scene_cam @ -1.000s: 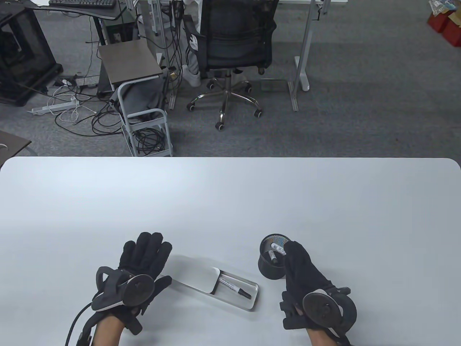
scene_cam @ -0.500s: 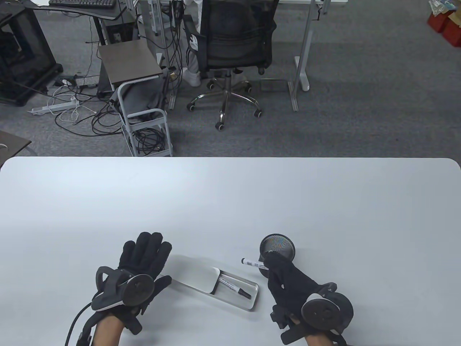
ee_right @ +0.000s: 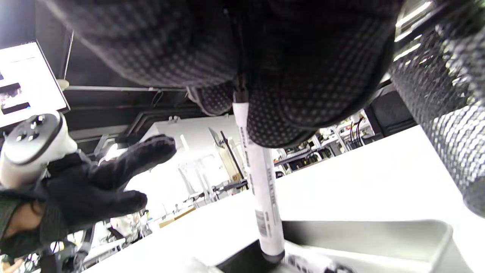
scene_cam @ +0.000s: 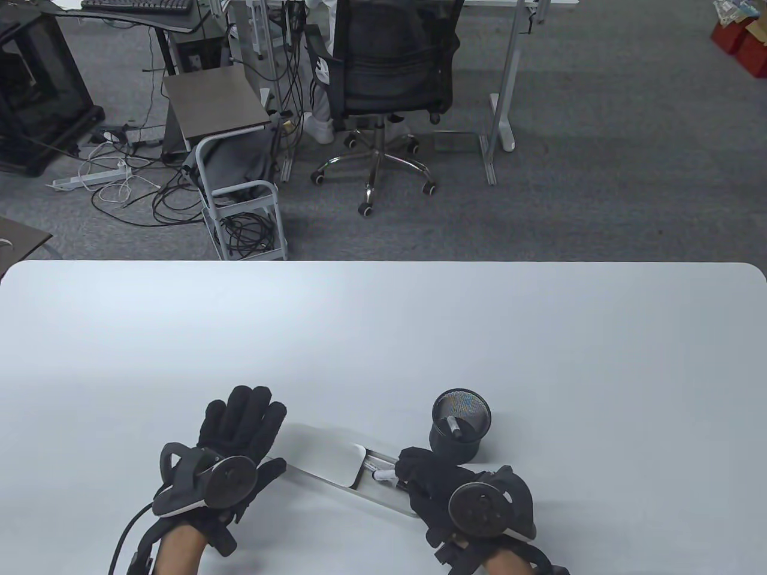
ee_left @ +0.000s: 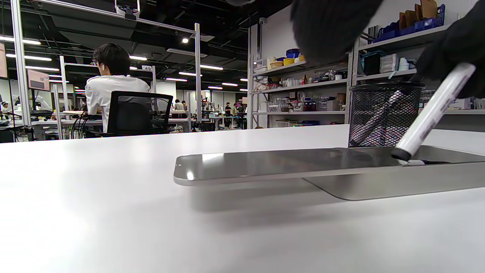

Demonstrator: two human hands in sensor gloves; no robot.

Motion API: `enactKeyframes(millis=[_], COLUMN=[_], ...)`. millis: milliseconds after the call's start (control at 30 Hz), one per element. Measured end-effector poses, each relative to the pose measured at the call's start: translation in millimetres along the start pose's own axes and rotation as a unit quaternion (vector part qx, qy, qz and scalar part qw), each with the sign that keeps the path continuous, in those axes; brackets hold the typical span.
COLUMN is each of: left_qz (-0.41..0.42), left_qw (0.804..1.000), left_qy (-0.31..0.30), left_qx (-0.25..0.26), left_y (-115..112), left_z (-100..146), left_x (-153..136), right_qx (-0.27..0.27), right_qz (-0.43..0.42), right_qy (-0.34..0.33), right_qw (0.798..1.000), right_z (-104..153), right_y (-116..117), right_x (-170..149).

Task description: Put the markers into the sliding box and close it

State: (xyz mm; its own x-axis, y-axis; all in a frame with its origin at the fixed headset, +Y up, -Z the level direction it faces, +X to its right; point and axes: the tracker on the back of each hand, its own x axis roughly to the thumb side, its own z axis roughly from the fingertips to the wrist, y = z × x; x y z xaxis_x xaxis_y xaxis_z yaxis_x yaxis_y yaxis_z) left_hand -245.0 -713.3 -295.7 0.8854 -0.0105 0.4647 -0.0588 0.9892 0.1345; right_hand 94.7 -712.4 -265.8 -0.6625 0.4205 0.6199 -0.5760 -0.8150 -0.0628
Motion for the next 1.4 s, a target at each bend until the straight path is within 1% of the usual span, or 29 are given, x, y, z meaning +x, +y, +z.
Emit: enactKeyframes(millis=[167,300,567,1033,1400], left_qz=[0.0,0.0,0.0,0.0,0.0], left_qw=[1.0,1.0,1.0,1.0,1.0], left_qy=[-0.001,-0.001,-0.001,-0.002,-0.002], left_qx=[0.0,0.0,0.0,0.001,0.001], left_y=[0.0,0.0,0.2,0.6,0.7], left_z=[0.0,-0.1,0.0,0.0,0.1], left_x=[0.5,0.6,0.9,1.6,1.6], right_qx=[0.034,0.045,0.089,0.137,0.162], right_qz=[0.013,0.029,0.079,0.158,0.199], right_qy=[-0.003,-0.002,-0.003,-0.018,-0.035], right_qw=[0.999,0.999,0.993,0.978,0.966], right_z=[-3.1,-4.5,-6.2,-7.6,-9.0], right_y=[11.0,13.8,23.8,41.9,55.2], right_x=[2.8,3.3,4.0,9.7,16.8])
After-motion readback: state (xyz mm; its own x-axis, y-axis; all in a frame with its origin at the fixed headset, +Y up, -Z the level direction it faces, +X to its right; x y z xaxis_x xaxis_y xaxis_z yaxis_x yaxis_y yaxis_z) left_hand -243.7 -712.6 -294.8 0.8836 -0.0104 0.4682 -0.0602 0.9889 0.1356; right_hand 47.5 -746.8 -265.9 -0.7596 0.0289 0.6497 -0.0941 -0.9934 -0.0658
